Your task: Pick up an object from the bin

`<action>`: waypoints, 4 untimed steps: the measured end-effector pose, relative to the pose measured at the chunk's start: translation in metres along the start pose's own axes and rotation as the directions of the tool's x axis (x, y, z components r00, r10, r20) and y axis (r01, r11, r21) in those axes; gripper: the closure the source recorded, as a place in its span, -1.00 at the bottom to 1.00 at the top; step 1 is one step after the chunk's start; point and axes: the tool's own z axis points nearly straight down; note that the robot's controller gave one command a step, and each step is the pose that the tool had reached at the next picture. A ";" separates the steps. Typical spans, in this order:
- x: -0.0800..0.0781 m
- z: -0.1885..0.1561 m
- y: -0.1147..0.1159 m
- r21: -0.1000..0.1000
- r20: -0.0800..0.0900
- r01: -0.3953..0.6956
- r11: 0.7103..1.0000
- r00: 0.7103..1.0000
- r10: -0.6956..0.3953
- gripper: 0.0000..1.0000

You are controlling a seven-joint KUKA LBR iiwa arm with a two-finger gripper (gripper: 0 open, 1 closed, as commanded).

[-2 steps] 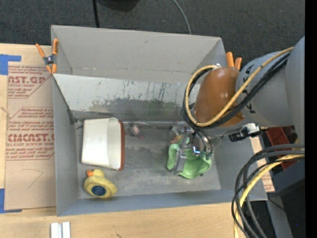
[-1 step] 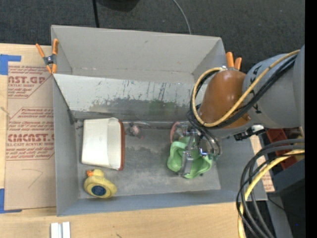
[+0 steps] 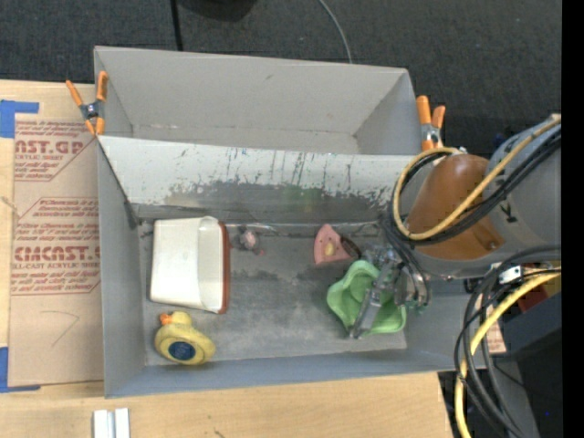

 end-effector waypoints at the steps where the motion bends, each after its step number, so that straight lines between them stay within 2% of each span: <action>1: 0.000 0.000 0.000 0.000 0.000 0.000 1.000 1.000 0.000 1.00; 2: 0.006 -0.003 0.003 -0.001 0.011 -0.025 1.000 1.000 0.025 1.00; 3: 0.023 -0.003 0.009 -0.004 0.028 -0.037 0.999 0.999 0.037 1.00; 4: 0.026 -0.044 0.007 0.000 0.000 -0.021 1.000 1.000 0.021 1.00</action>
Offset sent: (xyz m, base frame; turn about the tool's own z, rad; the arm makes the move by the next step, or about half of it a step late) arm -0.0182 0.0134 0.0022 0.0538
